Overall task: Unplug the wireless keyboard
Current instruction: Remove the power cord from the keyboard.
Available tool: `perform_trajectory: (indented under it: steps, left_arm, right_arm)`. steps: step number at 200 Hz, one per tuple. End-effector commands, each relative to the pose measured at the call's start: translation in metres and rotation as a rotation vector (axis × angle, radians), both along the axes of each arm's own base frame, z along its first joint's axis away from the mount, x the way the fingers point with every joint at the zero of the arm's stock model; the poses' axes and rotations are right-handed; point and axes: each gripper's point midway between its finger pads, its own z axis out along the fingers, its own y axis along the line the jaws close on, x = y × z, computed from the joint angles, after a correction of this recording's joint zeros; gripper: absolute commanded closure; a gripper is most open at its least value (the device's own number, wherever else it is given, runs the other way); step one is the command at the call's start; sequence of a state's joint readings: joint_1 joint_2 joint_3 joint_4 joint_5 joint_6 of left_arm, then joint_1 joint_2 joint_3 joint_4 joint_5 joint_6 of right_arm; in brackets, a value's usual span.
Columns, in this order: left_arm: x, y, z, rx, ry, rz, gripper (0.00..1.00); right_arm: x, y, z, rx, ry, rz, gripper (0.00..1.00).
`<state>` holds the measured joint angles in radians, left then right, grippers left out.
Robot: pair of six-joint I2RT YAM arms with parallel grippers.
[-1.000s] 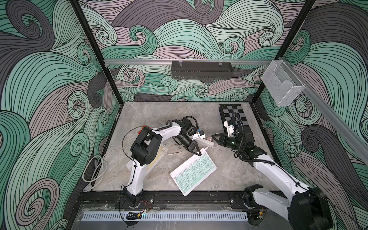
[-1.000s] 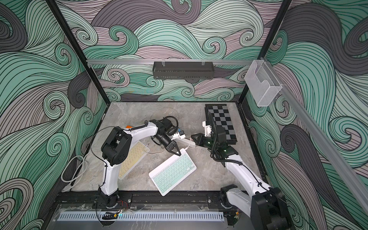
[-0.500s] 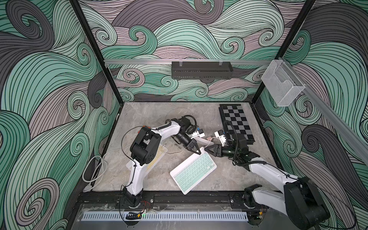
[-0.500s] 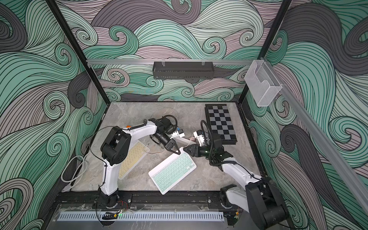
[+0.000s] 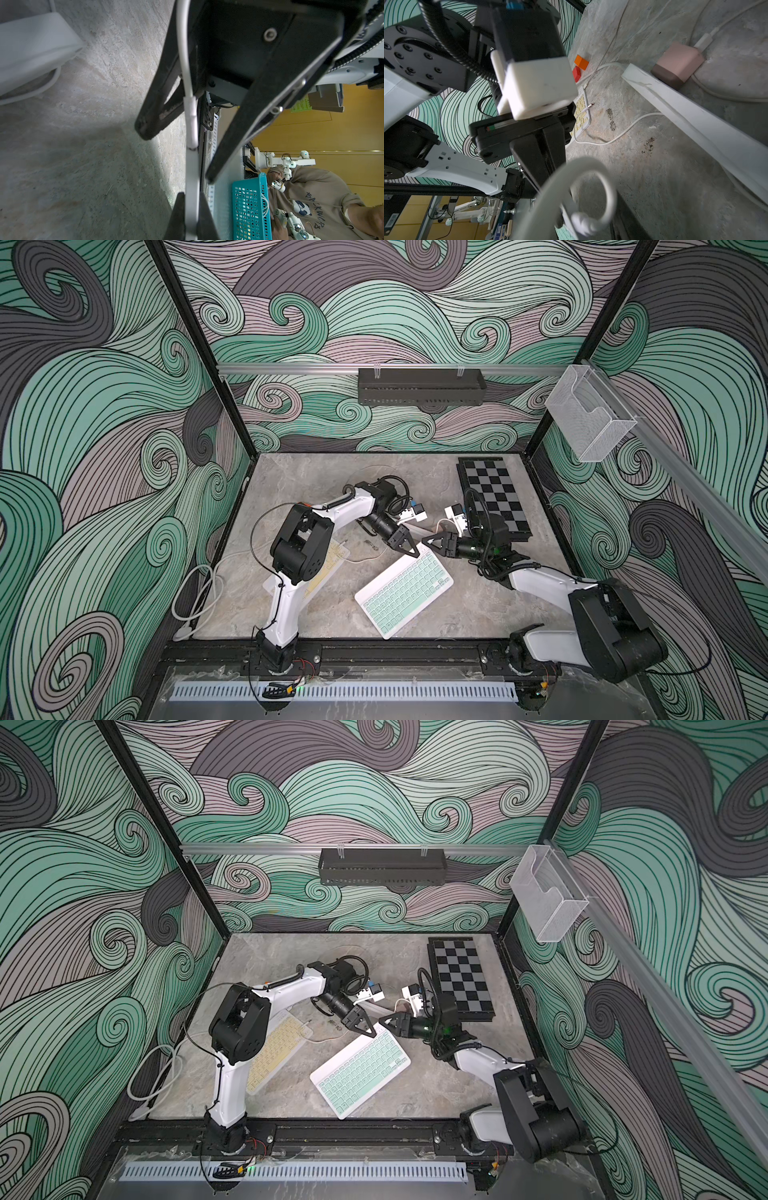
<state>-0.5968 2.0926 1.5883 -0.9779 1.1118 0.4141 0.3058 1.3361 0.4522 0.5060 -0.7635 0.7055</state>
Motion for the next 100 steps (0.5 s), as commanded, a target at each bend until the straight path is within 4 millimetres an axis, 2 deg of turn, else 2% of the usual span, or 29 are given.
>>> perform_trajectory:
  steps: [1, 20, 43, 58, 82, 100]
  left_arm:
    - [0.001, -0.001, 0.032, -0.094, -0.003, -0.003, 1.0]
    - [0.006, 0.001, 0.032, -0.096, -0.003, 0.009, 1.0]
    - [0.009, 0.0, 0.032, -0.1, -0.001, 0.014, 1.0]
    - [0.01, -0.001, 0.033, -0.103, 0.002, 0.016, 1.0]
    - [0.008, 0.001, 0.033, -0.108, 0.009, 0.012, 1.0]
    - [0.005, 0.005, 0.031, -0.103, 0.014, 0.012, 1.0]
  right_arm:
    - [0.013, -0.001, 0.021, 0.047, -0.05, -0.027, 0.72]
    - [0.012, -0.001, 0.024, 0.059, -0.047, -0.024, 0.84]
    - [0.013, -0.001, 0.024, 0.064, -0.05, -0.031, 0.91]
    - [0.014, -0.001, 0.024, 0.064, -0.053, -0.036, 1.0]
    - [0.022, -0.007, 0.025, 0.06, -0.068, -0.08, 1.0]
    - [0.039, -0.026, 0.03, 0.067, -0.085, -0.187, 1.0]
